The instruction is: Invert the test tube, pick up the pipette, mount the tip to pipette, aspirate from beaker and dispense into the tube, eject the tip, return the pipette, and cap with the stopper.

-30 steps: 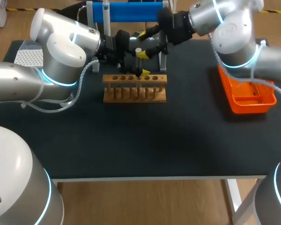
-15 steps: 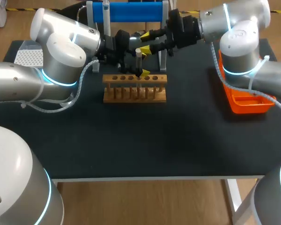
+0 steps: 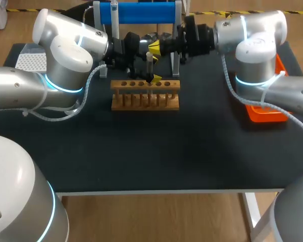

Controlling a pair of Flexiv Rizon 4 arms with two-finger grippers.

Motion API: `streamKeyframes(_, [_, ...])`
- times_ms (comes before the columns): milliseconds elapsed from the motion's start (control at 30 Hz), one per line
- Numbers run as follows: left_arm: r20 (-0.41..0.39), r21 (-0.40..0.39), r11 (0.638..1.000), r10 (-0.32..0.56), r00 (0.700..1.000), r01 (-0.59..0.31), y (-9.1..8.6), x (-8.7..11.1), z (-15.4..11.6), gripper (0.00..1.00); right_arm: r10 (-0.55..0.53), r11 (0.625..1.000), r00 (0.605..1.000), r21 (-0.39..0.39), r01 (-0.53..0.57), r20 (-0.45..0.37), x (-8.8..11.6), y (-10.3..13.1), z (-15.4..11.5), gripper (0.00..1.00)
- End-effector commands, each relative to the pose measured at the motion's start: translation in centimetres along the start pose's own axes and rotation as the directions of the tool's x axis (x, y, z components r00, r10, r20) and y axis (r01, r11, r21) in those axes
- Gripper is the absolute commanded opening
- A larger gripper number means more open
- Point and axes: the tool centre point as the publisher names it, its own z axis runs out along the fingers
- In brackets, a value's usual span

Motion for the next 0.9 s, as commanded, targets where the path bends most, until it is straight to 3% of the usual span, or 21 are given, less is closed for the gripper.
streamKeyframes(33, [-0.003, 0.002, 1.000, 0.001, 1.000, -0.001, 0.1, -0.1, 0.1, 1.00, 0.009, 1.000, 1.000, -0.018, -0.009, -0.011, -0.2, -0.3, 0.3, 0.00])
streamKeyframes(367, [-0.003, 0.002, 1.000, 0.001, 1.000, -0.001, 0.1, -0.1, 0.1, 1.00, 0.027, 0.998, 1.000, -0.058, -0.028, -0.016, -0.2, -0.5, 1.3, 0.00])
streamKeyframes(733, [-0.003, 0.002, 1.000, 0.001, 1.000, -0.001, 0.1, -0.1, 0.1, 1.00, 0.129, 0.983, 0.991, -0.123, -0.133, -0.036, -0.8, -1.3, 1.6, 0.00])
streamKeyframes(900, [-0.003, 0.002, 1.000, 0.001, 1.000, -0.001, 0.1, -0.1, 0.1, 1.00, 0.149, 0.981, 0.988, -0.117, -0.153, -0.037, -0.8, -1.9, 1.6, 0.00])
